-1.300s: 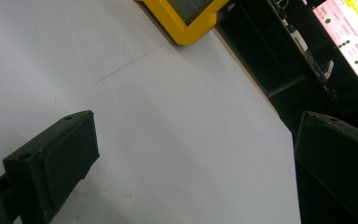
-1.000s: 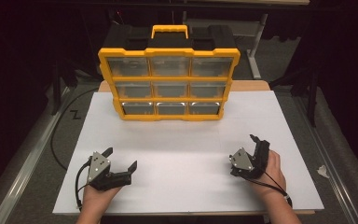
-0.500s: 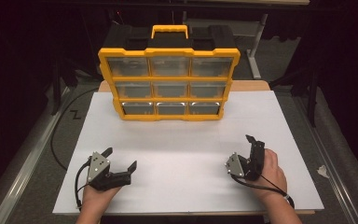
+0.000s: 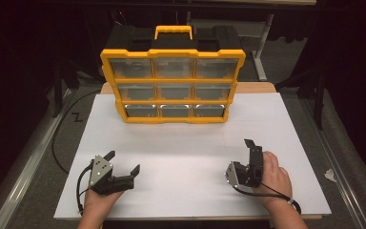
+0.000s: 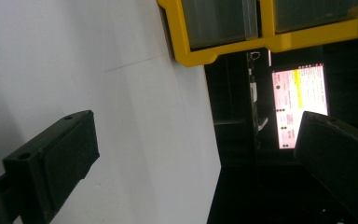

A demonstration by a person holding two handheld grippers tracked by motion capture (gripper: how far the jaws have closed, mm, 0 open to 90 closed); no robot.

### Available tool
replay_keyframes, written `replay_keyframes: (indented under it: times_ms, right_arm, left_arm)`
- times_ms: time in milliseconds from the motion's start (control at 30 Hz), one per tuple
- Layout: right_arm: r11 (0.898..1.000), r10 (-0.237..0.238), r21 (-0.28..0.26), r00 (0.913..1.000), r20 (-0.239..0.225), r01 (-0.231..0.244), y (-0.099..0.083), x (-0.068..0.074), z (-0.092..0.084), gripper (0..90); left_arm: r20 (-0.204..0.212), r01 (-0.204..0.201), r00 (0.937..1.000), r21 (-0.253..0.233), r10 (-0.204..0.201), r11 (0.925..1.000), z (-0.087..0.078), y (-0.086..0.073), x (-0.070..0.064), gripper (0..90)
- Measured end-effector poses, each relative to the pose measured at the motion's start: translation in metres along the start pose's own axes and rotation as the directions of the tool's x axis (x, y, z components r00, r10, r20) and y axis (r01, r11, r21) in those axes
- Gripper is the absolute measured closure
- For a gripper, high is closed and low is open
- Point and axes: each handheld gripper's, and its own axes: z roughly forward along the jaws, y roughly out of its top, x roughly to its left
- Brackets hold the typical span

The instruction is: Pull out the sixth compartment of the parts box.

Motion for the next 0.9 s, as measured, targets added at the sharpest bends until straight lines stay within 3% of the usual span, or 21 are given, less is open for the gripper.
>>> replay_keyframes:
  times_ms: [300, 900]
  right_arm:
    - [0.997, -0.077, -0.023, 0.9967, 0.027, 0.077, 0.010, 0.007, 0.000, 3.0]
    - [0.996, -0.086, -0.029, 0.9897, 0.115, 0.090, 0.038, 0.015, 0.020, 24.3]
  left_arm:
    - [0.010, -0.013, 0.9999, -0.001, 0.013, 0.9999, 0.001, 0.000, -0.001, 1.1]
    - [0.011, -0.038, 0.9992, 0.021, 0.038, 0.9991, 0.005, 0.001, -0.003, 0.2]
